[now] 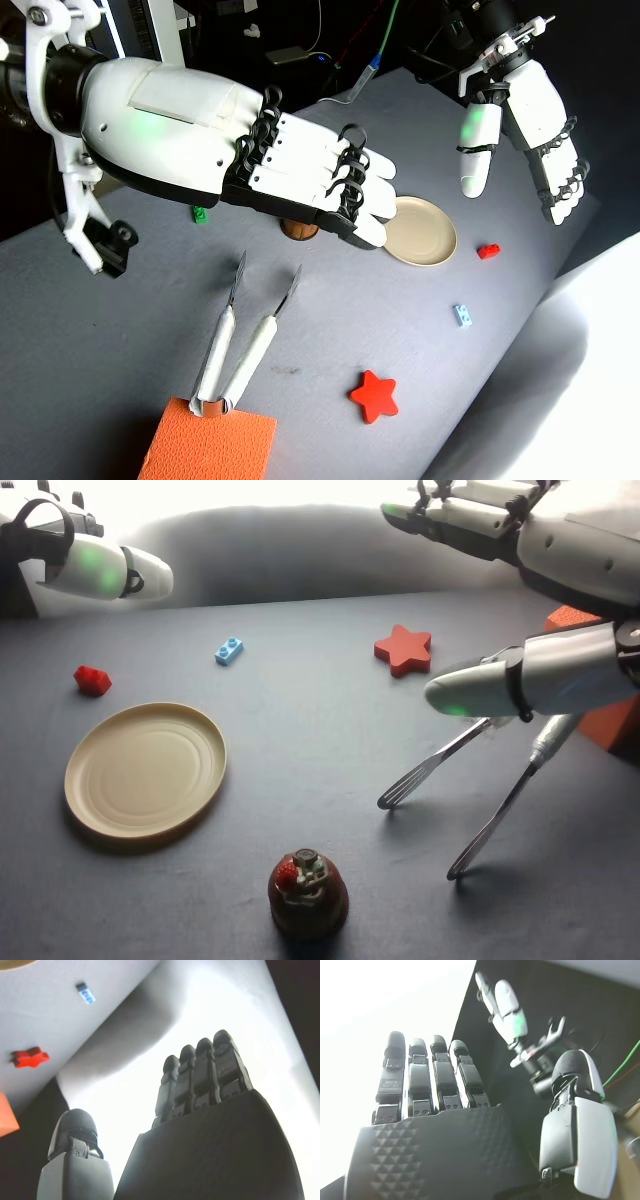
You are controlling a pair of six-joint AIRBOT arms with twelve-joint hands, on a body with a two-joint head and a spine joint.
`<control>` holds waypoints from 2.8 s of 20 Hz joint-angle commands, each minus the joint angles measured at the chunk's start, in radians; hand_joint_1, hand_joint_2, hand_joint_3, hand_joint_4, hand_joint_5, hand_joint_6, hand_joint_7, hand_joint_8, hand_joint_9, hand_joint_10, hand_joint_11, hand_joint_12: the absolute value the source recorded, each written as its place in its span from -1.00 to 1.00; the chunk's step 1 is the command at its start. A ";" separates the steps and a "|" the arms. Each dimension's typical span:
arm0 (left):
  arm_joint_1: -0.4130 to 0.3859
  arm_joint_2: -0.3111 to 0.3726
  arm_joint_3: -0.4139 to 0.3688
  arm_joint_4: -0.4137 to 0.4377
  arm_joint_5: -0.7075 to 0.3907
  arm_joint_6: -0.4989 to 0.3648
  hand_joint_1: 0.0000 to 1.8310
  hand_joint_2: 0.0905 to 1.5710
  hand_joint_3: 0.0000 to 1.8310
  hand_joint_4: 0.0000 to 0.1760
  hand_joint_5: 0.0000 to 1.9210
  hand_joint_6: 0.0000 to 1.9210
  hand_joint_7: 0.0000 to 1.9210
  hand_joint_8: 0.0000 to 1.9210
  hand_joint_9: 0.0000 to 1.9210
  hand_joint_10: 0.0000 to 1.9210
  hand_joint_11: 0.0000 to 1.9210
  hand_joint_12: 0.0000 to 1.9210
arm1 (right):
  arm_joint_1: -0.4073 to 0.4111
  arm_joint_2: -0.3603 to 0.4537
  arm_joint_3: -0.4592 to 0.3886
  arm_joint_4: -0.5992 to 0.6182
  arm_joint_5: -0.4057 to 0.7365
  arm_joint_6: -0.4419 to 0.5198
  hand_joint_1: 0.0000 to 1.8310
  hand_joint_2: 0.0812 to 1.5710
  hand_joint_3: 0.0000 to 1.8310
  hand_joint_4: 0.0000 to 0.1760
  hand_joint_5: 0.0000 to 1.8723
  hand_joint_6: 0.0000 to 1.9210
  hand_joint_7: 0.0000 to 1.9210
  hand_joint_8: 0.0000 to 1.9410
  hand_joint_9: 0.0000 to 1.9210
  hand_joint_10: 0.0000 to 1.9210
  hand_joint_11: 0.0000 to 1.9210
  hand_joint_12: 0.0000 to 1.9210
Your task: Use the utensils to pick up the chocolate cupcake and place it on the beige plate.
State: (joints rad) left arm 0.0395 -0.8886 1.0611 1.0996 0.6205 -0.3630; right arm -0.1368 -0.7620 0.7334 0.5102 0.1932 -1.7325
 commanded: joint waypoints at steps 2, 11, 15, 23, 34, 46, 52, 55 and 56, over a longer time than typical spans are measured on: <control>-0.014 0.005 0.002 0.059 -0.013 0.001 -0.93 0.41 -0.99 -1.00 -0.92 -1.00 -0.94 -1.00 -0.98 -1.00 -1.00 -1.00 | 0.026 -0.004 0.031 -0.008 0.020 0.014 -0.94 0.23 -1.00 -1.00 -1.00 -1.00 -0.97 -1.00 -0.94 -1.00 -1.00 -0.66; -0.026 0.000 0.016 0.059 -0.013 0.019 -0.88 0.39 -1.00 -1.00 -0.91 -0.99 -0.91 -0.99 -0.96 -0.99 -0.99 -0.99 | 0.069 -0.052 0.146 -0.008 -0.180 0.047 -0.81 0.12 -1.00 -1.00 -1.00 -1.00 -1.00 -1.00 -1.00 -1.00 -1.00 -0.90; -0.027 0.001 0.020 0.059 -0.013 0.025 -0.89 0.41 -1.00 -1.00 -0.89 -0.99 -0.89 -0.99 -0.95 -0.99 -0.98 -0.99 | 0.047 -0.055 0.146 -0.009 0.003 0.030 -0.75 0.10 -1.00 -1.00 -1.00 -1.00 -1.00 -1.00 -0.98 -1.00 -1.00 -0.83; -0.035 0.004 0.014 0.059 0.003 0.030 -0.89 0.40 -1.00 -1.00 -0.89 -1.00 -0.86 -0.99 -0.92 -0.99 -0.96 -0.97 | -0.006 -0.068 0.168 -0.581 -0.021 0.572 -0.63 0.11 -1.00 -1.00 -1.00 -1.00 -1.00 -1.00 -1.00 -1.00 -1.00 -0.82; -0.046 0.004 0.013 0.042 0.004 0.039 -0.92 0.41 -1.00 -1.00 -0.89 -0.99 -0.88 -0.99 -0.94 -1.00 -1.00 -1.00 | 0.020 -0.135 0.228 -0.545 -0.322 0.553 -0.24 0.29 -0.97 -1.00 -1.00 -1.00 -1.00 -1.00 -1.00 -1.00 -1.00 -1.00; -0.046 -0.001 0.013 0.034 0.026 0.080 -0.90 0.39 -1.00 -1.00 -0.87 -1.00 -0.83 -1.00 -0.89 -1.00 -0.95 -0.94 | -0.010 -0.191 0.298 -0.491 -0.406 0.536 -0.06 0.46 -0.97 -1.00 -1.00 -1.00 -1.00 -1.00 -1.00 -1.00 -1.00 -1.00; -0.042 0.002 0.002 0.032 0.026 0.080 -0.91 0.40 -1.00 -1.00 -0.90 -1.00 -0.86 -1.00 -0.92 -1.00 -1.00 -0.85 | -0.013 -0.200 0.298 -0.458 -0.449 0.532 -0.14 0.38 -1.00 -1.00 -1.00 -1.00 -1.00 -1.00 -1.00 -1.00 -1.00 -1.00; -0.040 0.002 0.007 0.032 0.026 0.080 -0.92 0.41 -1.00 -1.00 -0.91 -1.00 -0.87 -1.00 -0.93 -1.00 -1.00 -0.89 | -0.003 -0.198 0.299 -0.454 -0.468 0.532 -0.18 0.36 -1.00 -1.00 -1.00 -1.00 -1.00 -1.00 -1.00 -1.00 -1.00 -1.00; -0.040 0.002 0.006 0.032 0.026 0.080 -0.93 0.41 -1.00 -1.00 -0.91 -1.00 -0.88 -1.00 -0.93 -1.00 -1.00 -0.89 | 0.000 -0.195 0.298 -0.449 -0.474 0.532 -0.23 0.36 -1.00 -1.00 -1.00 -1.00 -1.00 -1.00 -1.00 -1.00 -1.00 -1.00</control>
State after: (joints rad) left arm 0.0044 -0.8948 1.0615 1.0683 0.6651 -0.2836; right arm -0.1516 -0.9638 1.0290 0.0601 -0.3573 -1.1980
